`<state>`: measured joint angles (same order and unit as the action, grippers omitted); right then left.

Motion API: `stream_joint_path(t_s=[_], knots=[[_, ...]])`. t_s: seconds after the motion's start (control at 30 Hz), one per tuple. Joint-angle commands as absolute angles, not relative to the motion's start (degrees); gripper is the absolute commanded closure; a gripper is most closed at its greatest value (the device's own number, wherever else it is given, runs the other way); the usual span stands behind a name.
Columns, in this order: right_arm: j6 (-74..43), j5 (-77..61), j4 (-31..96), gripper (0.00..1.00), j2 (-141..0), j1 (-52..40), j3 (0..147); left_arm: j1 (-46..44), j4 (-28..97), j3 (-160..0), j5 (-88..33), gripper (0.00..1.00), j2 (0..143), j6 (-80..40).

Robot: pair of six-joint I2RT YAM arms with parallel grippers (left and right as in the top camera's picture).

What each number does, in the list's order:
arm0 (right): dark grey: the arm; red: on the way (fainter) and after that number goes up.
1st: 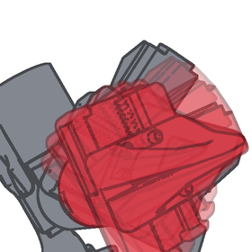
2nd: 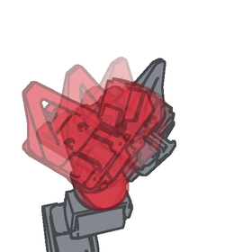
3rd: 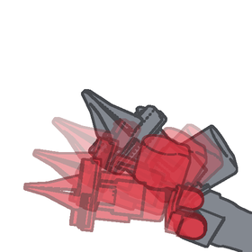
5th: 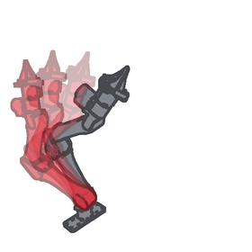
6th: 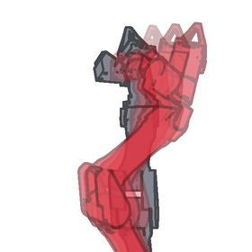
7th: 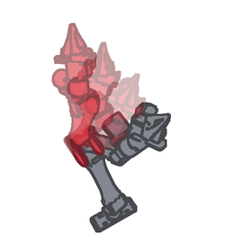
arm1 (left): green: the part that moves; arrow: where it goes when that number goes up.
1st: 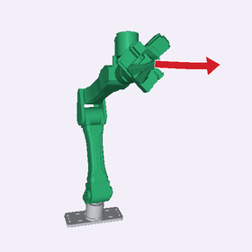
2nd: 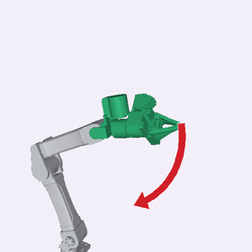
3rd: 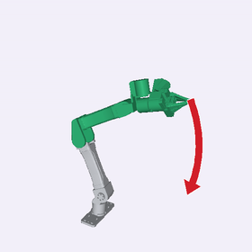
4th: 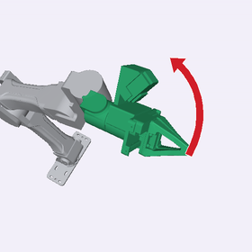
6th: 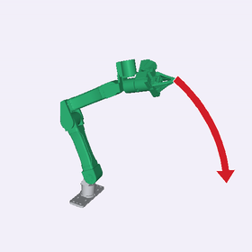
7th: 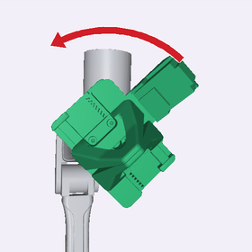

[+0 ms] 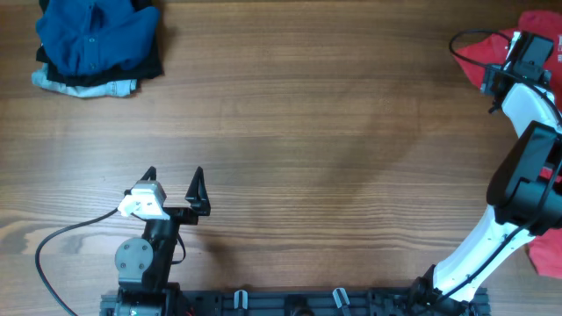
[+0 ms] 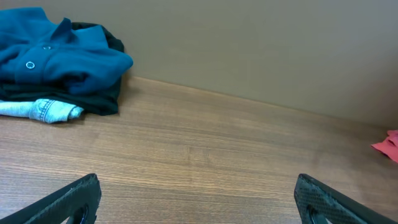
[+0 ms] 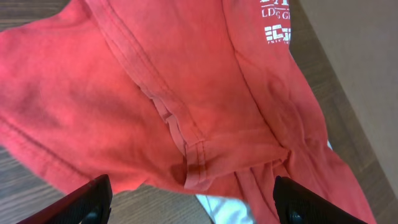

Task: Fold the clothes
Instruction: 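Grasp the red T-shirt with the right gripper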

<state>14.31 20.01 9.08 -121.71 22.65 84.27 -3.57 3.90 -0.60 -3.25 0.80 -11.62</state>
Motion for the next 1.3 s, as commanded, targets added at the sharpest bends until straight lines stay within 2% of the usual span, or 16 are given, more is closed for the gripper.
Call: stream_joint_path(t_s=[0.0,0.07,0.27,0.47,0.57,0.6,1.03,1.07,1.17,1.27], knots=[[14.98,19.25,7.33,0.16,-125.12,23.2,86.54,-3.09,4.21,-0.32,-2.92,0.0,0.38,-10.72],[13.3,17.74,10.17,0.16,-126.43,23.51,89.95,-3.09,4.21,-0.32,-2.92,0.0,0.38,-10.72],[9.04,16.47,29.39,0.16,-131.04,23.62,110.0,-3.09,4.21,-0.32,-2.92,0.0,0.38,-10.72],[9.08,15.35,33.06,0.15,-133.71,25.56,110.67,-3.09,4.21,-0.32,-2.92,0.0,0.38,-10.72],[9.13,15.14,33.85,0.22,-135.55,26.33,110.67,-3.09,4.21,-0.32,-2.92,0.0,0.38,-10.72],[9.1,14.94,33.89,0.29,-135.94,26.33,110.67,-3.09,4.21,-0.32,-2.92,0.0,0.38,-10.72],[10.52,12.4,33.98,0.3,-138.8,26.89,110.41,-3.09,4.19,-0.32,-2.92,0.0,0.38,-10.72],[10.52,12.4,33.71,0.33,-138.87,27.03,110.41,-3.09,4.21,-0.32,-2.92,0.0,0.38,-10.72],[10.5,12.38,33.28,0.51,-138.93,27.53,110.41,-3.09,4.21,-0.32,-2.92,0.0,0.38,-10.72],[10.31,12.36,33.17,0.59,-138.93,27.94,110.41,-3.09,4.21,-0.32,-2.92,0.0,0.38,-10.72]])
